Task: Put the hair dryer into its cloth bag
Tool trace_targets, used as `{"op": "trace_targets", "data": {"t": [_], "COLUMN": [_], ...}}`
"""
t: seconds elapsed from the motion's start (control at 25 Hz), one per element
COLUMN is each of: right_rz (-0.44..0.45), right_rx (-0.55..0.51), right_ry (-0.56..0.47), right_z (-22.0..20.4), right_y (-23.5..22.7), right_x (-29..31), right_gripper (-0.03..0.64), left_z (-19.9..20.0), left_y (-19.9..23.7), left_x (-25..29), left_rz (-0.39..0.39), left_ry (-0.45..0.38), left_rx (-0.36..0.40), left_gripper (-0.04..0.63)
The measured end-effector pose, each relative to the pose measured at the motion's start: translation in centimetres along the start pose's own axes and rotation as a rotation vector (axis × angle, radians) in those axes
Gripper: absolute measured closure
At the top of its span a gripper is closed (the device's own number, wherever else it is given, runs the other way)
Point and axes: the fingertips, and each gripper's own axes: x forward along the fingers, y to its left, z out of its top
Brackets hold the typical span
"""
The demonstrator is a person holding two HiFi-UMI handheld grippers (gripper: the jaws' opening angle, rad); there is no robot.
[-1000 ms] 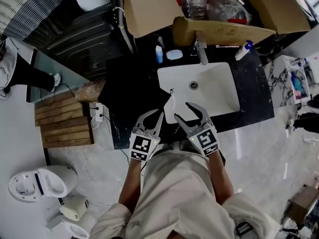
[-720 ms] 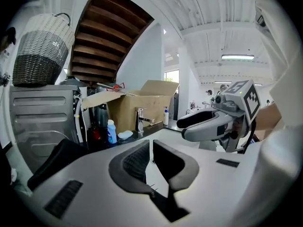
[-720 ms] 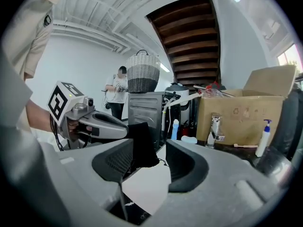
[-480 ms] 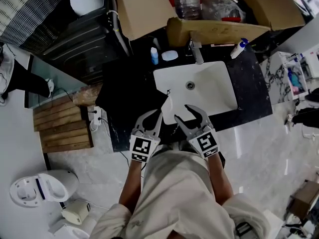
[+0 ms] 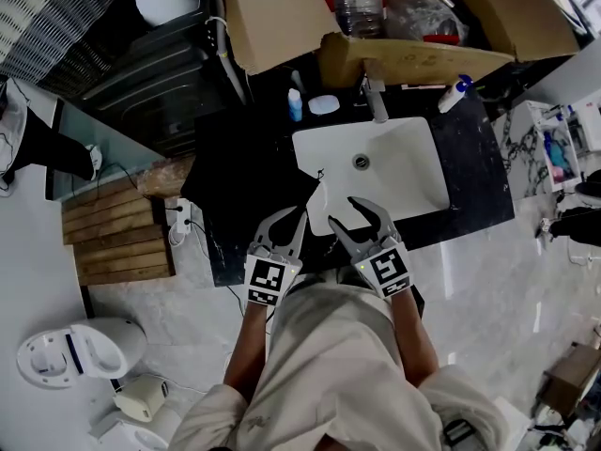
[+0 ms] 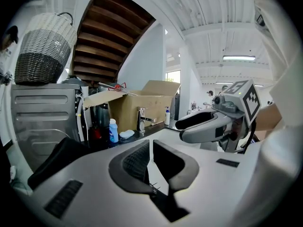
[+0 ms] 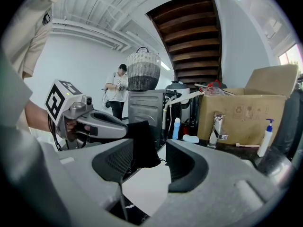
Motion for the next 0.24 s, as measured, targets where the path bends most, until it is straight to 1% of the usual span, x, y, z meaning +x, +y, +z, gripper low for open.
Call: {"op": "trace_targets", "data": {"t": [0.24], "right_rz": [0.001], "right_rx": [0.0], "right_ry": [0.004], "right_z": [0.19], "right_y": [-0.08], "right_x": [0.72], "right_gripper": [0.4], "left_z": [0.15], "left_y": [0.61], "left_x": [0.21], "left_rz": [-0.002], "left_ry": [0.0], "left_rx": [0.0], "left_gripper": [0.586]}}
